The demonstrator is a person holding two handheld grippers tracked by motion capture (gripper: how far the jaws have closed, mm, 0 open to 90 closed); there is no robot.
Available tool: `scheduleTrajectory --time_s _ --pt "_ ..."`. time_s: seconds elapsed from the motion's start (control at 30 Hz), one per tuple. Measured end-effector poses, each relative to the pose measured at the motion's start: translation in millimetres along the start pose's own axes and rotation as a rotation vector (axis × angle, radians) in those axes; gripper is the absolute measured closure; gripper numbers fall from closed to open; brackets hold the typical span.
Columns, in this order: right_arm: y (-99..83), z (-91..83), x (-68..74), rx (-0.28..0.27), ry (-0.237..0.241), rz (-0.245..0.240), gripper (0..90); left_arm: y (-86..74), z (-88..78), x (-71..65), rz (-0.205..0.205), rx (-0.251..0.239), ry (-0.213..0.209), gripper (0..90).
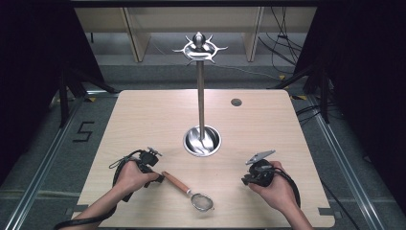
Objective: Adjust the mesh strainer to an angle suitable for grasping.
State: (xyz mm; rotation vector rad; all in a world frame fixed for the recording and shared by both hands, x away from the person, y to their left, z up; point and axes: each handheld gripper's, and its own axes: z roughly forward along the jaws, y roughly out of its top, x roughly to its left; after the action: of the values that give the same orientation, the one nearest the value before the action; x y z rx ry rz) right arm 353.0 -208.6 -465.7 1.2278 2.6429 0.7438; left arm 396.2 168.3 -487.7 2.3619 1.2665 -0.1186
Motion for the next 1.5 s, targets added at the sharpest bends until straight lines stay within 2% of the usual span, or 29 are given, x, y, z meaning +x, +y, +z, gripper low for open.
scheduleTrajectory --time_s 0.03,0.07,0.13,0.17,0.2,0.23,0.27,0.3,0.33,0.4,0.43,0.5,0.6,0.63,0.67,0.73,0.87,0.9,0.93,1.03,1.07,1.1,1.17,1.23,1.27,1.3,1.4,1.47,1.5 --pt "-0.1 0.2 -0.2 0.002 0.002 0.0 78.6 3.4 0.8 -0.8 0.003 -0.002 0.001 89.3" --pt "-0.5 1.1 -0.7 -0.003 -0.001 -0.011 78.5 7.2 1.0 0.2 0.029 0.001 0.041 89.3" --pt "-0.5 1.5 -0.3 -0.001 0.001 -0.004 78.5 13.3 5.4 -1.8 0.01 -0.001 0.018 89.3" --pt "-0.4 1.8 -0.6 0.001 0.001 -0.008 78.4 17.1 5.3 -1.6 0.023 0.002 0.051 89.3" --pt "-0.3 2.0 -0.6 0.002 0.004 -0.008 78.4 20.9 6.1 -2.3 0.025 -0.001 0.049 89.3" --pt "-0.2 2.4 -0.8 0.001 0.004 -0.009 78.2 23.3 7.6 -7.1 -0.025 -0.014 0.042 89.3" --pt "-0.1 2.6 -1.1 0.001 0.006 -0.01 78.0 27.1 8.6 -7.6 -0.011 -0.015 0.042 89.3" --pt "-0.2 1.9 0.3 0.013 0.013 0.014 77.9 29.7 10.6 -10.5 -0.028 -0.02 0.041 89.3" --pt "-0.3 2.7 -1.0 0.001 0.011 -0.001 77.9 32.8 12.5 -12.8 -0.03 -0.018 0.041 89.3" --pt "-0.5 2.2 -0.7 0.007 0.013 0.012 77.8 38.3 16.5 -15.4 -0.007 -0.017 0.043 89.3" --pt "-0.7 2.0 -1.1 0.006 0.015 0.01 77.9 40.5 18.3 -18.4 -0.022 -0.019 0.045 89.3" --pt "-0.8 2.3 -2.1 -0.002 0.013 -0.001 77.9 45.4 20.4 -22.1 -0.017 -0.022 0.046 89.2" --pt "-0.8 2.4 -2.6 -0.002 0.013 0.001 77.8 51.4 24.4 -28.3 -0.009 -0.016 0.049 89.2" --pt "-0.8 2.5 -2.6 -0.001 0.013 0.003 77.7 54.4 25.6 -26.3 0.053 -0.01 0.057 89.2" --pt "-0.8 2.6 -2.6 -0.001 0.016 0.002 77.6 56.4 27.3 -28.1 0.064 -0.007 0.048 89.2" --pt "-0.6 2.7 -2.8 -0.002 0.017 0.002 77.5 59.7 30.0 -33.1 0.06 -0.008 0.04 89.2" --pt "-0.9 2.4 -3.1 -0.005 0.016 0.004 77.2 65.4 33.0 -41.8 0.086 -0.015 0.051 89.2" --pt "-1.0 2.3 -3.2 -0.005 0.016 0.007 77.0 66.7 33.4 -45.7 0.084 -0.011 0.037 89.2" --pt "-0.8 0.9 -1.3 0.013 0.025 0.042 76.9 66.2 33.9 -53.8 0.03 -0.018 0.037 89.1" --pt "-1.0 0.9 -1.6 0.014 0.028 0.04 76.4 70.2 35.4 -59.6 0.077 -0.022 0.032 89.1" --pt "-1.4 1.4 -2.5 0.006 0.025 0.024 76.2 69.9 36.5 -64.5 0.047 -0.027 0.031 89.1" --pt "-1.3 1.2 -2.4 0.005 0.026 0.024 76.0 71.3 36.5 -64.0 0.091 -0.022 0.035 89.0" --pt "-1.3 1.1 -2.2 0.004 0.024 0.024 75.5 71.2 36.7 -66.5 0.096 -0.022 0.036 89.0" --pt "-1.4 1.1 -2.3 0.003 0.027 0.027 74.7 69.6 35.4 -66.9 0.088 -0.029 0.03 88.3" --pt "-1.6 1.3 -2.3 0.002 0.027 0.029 74.4 67.7 34.1 -68.2 0.063 -0.034 0.032 86.8" --pt "-1.6 2.5 -3.8 -0.009 0.025 0.011 74.1 66.9 31.7 -66.0 0.081 -0.036 0.039 85.2" --pt "-1.1 3.1 -3.5 -0.011 0.024 0.019 73.5 63.2 22.4 -60.4 0.059 -0.052 0.039 76.3" --pt "-0.1 2.3 -2.2 0.002 0.029 0.037 72.5 60.1 16.6 -60.9 -0.006 -0.061 0.047 69.8" --pt "0.2 3.5 -3.2 -0.015 0.026 0.02 72.2 59.5 13.6 -59.3 -0.004 -0.058 0.059 64.9"
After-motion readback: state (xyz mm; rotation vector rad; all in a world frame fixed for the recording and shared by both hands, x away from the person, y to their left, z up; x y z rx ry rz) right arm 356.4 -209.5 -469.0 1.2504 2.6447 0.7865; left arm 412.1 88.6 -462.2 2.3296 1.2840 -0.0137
